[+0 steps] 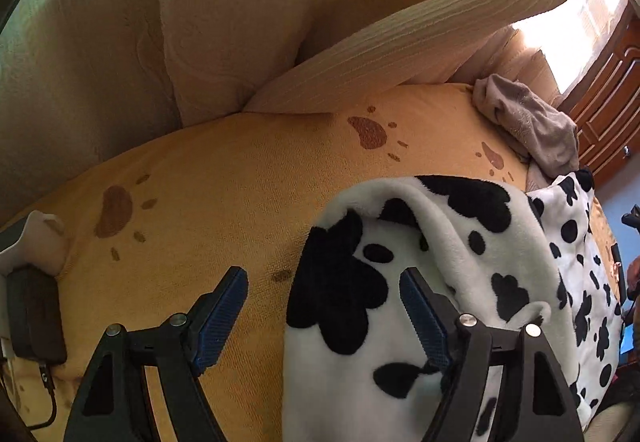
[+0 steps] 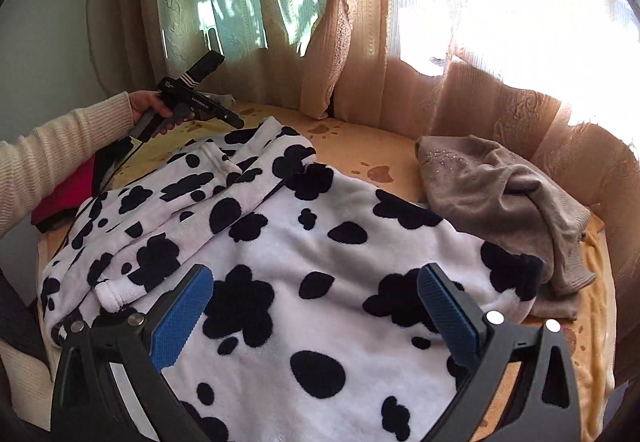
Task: Fold clothes
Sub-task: 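Grasp the fleece edge with the left gripper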
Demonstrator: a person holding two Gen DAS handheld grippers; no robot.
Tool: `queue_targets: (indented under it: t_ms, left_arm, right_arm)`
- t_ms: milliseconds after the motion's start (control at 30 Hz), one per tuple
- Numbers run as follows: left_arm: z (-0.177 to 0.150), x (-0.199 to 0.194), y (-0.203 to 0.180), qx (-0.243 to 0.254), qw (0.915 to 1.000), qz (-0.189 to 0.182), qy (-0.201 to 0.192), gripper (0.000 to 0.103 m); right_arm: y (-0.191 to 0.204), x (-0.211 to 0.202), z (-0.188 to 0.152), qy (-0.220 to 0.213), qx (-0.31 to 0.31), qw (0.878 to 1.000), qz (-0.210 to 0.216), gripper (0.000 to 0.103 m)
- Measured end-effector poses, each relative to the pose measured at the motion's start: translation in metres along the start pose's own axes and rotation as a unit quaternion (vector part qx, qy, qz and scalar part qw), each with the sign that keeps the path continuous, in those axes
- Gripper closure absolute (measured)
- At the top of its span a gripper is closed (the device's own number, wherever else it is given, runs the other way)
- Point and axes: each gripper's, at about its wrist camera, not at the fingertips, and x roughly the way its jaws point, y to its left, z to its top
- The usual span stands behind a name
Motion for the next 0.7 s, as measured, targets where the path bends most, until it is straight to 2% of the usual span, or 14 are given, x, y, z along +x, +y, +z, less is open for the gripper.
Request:
queue_targets:
  t_ms: [33,200,300,367,400,633,700]
  left_arm:
    - [0.000,0.008,0.002,-0.001,1.0000,-0.003,0.004,0.023]
    - [0.000,0.015,-0.004,0.022,0.9991,-0.015,-0.032,0.023]
    - [0.001,0.016,-0.007,0.028,0.9989,-0.010,-0.036,0.025]
    - [0.001,0.016,-0.009,0.032,0.9987,-0.007,-0.038,0.057]
    - [0.002,0.016,-0.010,0.035,0.9986,-0.005,-0.039,0.092]
    - [0.004,0.011,-0.017,0.040,0.9979,-0.001,-0.052,0.095]
    - [0.004,0.002,-0.020,0.041,0.9970,-0.007,-0.065,0.095]
  right_arm:
    - [-0.005,0.003,0.000,0.000,0.005,1.000,-0.003,0.000]
    - [-0.027,0.017,0.000,-0.010,0.048,0.999,0.000,0.000]
    - [-0.033,0.022,-0.003,-0.013,0.067,0.998,0.005,0.000]
    - [-0.034,0.024,-0.004,-0.015,0.072,0.997,0.004,0.000]
    - [-0.035,0.025,-0.005,-0.016,0.073,0.997,0.001,0.000]
    - [-0.054,0.011,-0.001,-0.044,0.074,0.995,-0.053,0.000]
    - [-0.062,0.008,0.002,-0.050,0.052,0.995,-0.068,0.000]
